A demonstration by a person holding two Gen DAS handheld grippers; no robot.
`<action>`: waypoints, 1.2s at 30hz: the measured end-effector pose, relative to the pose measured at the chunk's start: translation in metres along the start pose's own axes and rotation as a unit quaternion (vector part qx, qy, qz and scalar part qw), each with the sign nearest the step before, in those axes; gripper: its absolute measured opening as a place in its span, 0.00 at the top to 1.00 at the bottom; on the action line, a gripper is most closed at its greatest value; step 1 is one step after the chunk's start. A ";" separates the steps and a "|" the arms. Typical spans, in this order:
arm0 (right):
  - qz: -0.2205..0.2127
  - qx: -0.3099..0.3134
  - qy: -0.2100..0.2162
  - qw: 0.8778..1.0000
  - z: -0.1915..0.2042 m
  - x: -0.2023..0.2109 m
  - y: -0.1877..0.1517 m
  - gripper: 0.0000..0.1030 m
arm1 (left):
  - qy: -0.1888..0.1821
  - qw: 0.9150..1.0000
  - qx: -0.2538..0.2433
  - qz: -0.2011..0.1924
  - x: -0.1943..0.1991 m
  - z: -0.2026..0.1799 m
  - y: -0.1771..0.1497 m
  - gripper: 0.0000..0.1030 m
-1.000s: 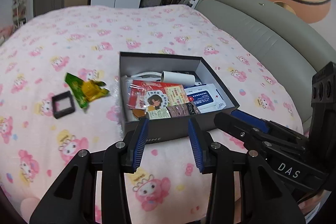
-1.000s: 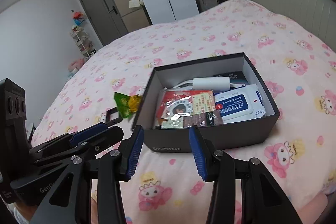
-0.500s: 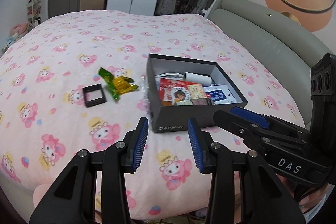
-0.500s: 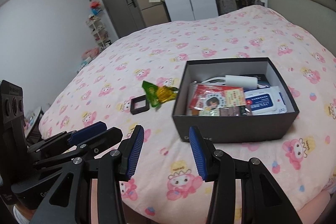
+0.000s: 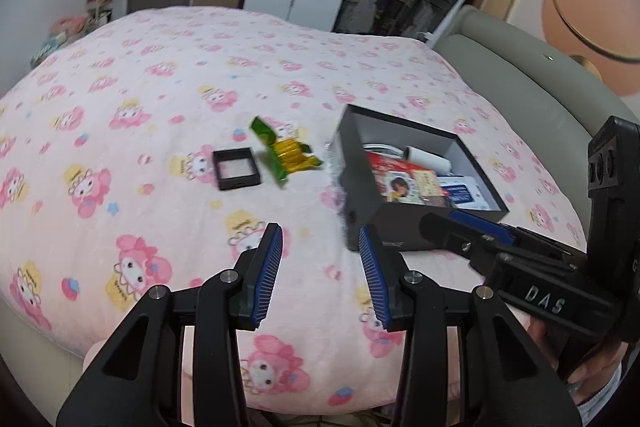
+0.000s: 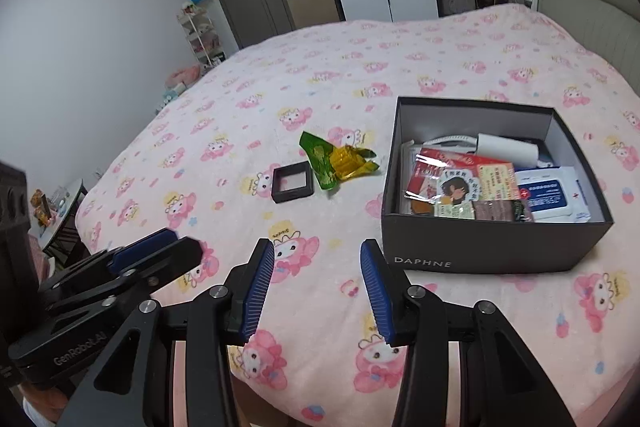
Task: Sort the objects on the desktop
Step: 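Withdraw both grippers from the box toward the black frame and candy, then grasp the black square frame with the left gripper while the right gripper grasps the corn candy packet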
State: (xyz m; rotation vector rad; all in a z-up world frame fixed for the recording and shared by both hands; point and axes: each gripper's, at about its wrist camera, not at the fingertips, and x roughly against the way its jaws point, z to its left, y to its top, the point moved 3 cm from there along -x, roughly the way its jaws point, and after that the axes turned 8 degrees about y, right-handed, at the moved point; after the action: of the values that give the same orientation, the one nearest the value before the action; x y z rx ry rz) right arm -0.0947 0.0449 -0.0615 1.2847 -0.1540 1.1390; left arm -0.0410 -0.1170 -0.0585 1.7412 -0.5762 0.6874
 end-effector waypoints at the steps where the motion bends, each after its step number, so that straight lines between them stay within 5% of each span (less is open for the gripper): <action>1: 0.002 0.000 0.001 1.000 0.001 -0.005 0.001 0.60 | 0.001 1.000 0.007 0.003 -0.005 0.007 0.000 0.61; 14: 0.051 0.044 -0.002 0.998 0.021 -0.095 0.027 0.60 | 0.012 0.998 0.058 0.034 -0.089 0.065 0.025 0.61; 27: 0.107 0.039 -0.029 0.993 -0.001 -0.205 0.045 0.60 | 0.060 0.990 0.092 0.090 -0.197 0.114 0.051 0.61; 36: 0.115 0.015 -0.039 0.992 -0.013 -0.252 0.057 0.60 | 0.002 0.986 0.136 0.097 -0.234 0.126 0.054 0.61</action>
State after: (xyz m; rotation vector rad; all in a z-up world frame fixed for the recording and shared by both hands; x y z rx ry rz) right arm -0.2654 -0.0977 -0.1929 1.3646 -0.3515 1.2918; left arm -0.2250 -0.2438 -0.2125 1.9503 -0.6805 0.9430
